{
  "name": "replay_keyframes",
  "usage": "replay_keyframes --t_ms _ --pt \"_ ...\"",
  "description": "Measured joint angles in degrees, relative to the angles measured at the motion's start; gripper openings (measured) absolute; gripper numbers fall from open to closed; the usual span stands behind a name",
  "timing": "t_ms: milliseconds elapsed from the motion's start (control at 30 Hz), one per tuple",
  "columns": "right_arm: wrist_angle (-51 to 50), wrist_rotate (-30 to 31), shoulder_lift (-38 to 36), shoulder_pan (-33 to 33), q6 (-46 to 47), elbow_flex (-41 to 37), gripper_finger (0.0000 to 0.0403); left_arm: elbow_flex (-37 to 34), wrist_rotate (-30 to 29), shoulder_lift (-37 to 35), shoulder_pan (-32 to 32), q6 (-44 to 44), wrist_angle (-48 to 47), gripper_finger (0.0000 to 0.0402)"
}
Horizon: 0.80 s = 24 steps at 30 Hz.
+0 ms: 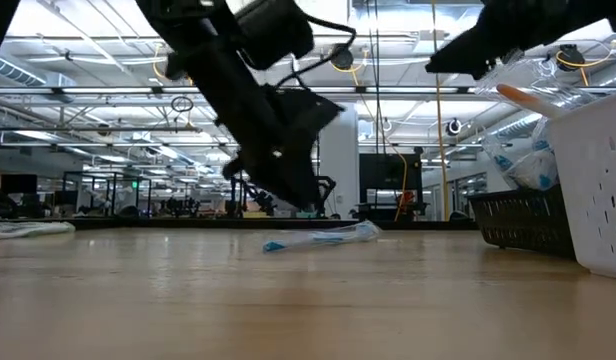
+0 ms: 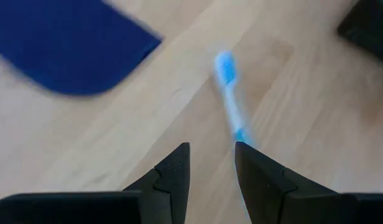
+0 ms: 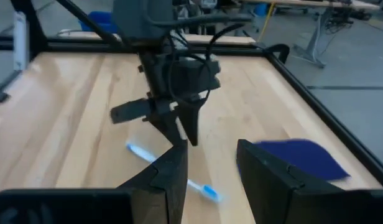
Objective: Pick & Place Toothbrushes
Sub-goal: Put the blue toothbrush into the black basket
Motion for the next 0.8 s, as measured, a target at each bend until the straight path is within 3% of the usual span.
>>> replay_keyframes --t_ms 500,800 --pt "2.39 0.1 5.03 -1.39 -1.18 -0.21 0.013 0.28 5.82 5.62 -0.21 -4.85 4.88 0.0127" --pt "2.21 0.12 5.66 -1.38 -1.15 -0.14 0.013 0.2 5.85 6.25 -1.57 -6.13 5.98 0.0127"
